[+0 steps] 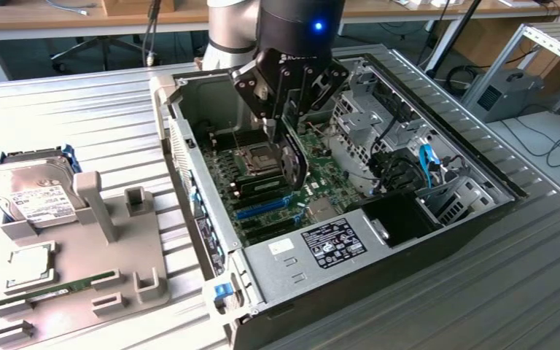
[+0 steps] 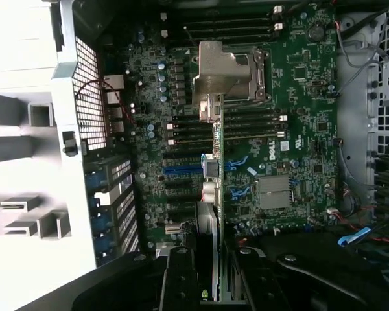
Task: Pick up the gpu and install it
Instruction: 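Pick up the gpu and move the gpu toward the slot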
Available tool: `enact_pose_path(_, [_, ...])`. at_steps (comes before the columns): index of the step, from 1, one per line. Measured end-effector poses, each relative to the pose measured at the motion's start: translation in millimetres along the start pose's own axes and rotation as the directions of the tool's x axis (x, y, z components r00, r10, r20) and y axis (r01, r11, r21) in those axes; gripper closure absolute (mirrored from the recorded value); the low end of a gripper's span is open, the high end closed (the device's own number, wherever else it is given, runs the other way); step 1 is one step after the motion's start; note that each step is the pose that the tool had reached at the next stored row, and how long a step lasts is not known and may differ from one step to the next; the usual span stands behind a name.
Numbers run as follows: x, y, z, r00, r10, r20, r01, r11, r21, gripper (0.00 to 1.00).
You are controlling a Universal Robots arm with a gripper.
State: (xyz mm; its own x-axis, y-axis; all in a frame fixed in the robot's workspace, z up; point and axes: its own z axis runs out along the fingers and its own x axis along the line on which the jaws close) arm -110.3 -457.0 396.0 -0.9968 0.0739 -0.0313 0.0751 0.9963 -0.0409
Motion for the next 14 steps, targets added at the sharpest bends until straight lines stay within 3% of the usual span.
enact_pose_path(14, [-11.9, 1.3, 3.1, 1.0, 0.0, 0.0003, 0.0, 1.0, 0.0038, 0.74])
